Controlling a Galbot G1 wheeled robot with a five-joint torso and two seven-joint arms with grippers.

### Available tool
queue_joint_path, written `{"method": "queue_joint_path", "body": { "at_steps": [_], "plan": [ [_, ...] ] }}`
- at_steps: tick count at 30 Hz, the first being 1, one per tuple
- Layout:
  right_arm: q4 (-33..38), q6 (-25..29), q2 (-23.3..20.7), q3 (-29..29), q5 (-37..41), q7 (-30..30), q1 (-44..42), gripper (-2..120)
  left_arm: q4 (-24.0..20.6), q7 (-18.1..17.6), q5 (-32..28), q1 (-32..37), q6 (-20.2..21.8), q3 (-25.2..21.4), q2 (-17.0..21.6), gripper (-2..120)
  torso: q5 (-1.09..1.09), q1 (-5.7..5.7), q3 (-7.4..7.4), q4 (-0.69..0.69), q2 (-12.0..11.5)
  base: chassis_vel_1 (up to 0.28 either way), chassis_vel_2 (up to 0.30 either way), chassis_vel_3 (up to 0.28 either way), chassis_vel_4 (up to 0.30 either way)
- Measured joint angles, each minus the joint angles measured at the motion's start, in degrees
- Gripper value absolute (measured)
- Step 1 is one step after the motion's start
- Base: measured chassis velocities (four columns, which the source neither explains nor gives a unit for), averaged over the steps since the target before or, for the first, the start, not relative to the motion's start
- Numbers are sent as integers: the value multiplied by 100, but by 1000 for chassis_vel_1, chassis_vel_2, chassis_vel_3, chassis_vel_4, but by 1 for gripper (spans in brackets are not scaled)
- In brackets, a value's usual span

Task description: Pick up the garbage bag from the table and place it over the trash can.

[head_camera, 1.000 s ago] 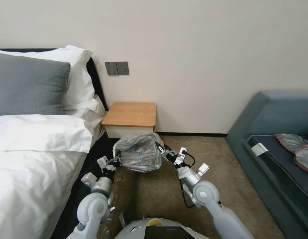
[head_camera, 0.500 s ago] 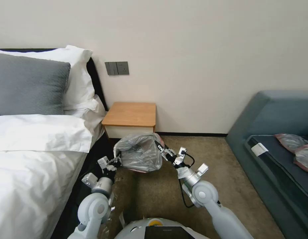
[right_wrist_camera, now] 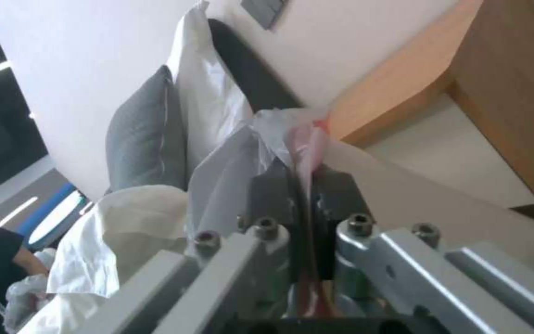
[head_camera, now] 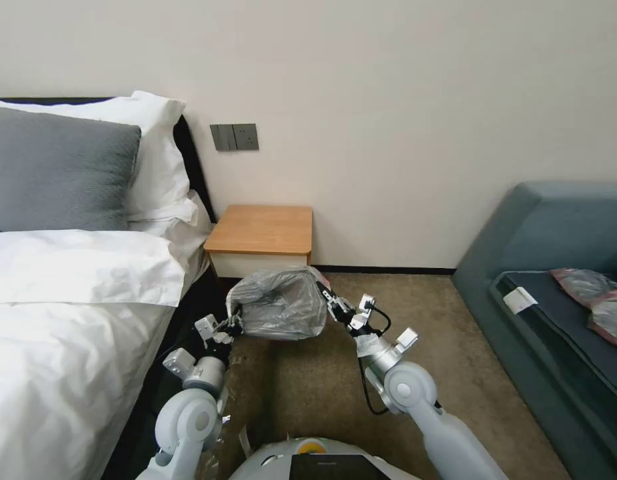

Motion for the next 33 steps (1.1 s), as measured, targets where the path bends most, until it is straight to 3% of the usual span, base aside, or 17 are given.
{"method": "queue_joint_path", "body": {
  "at_steps": [21, 33],
  "plan": [
    [-229, 72, -22, 46, -336, 303, 139, 0, -95, 449, -65, 192, -63, 125, 70, 5, 0, 0, 0, 0, 0, 0, 0, 0, 0],
    [69, 65, -69, 10, -784, 407, 24, 0, 206, 480, 234, -51, -148, -12, 112, 4, 0, 0, 0, 0, 0, 0, 0, 0, 0]
  ]
}}
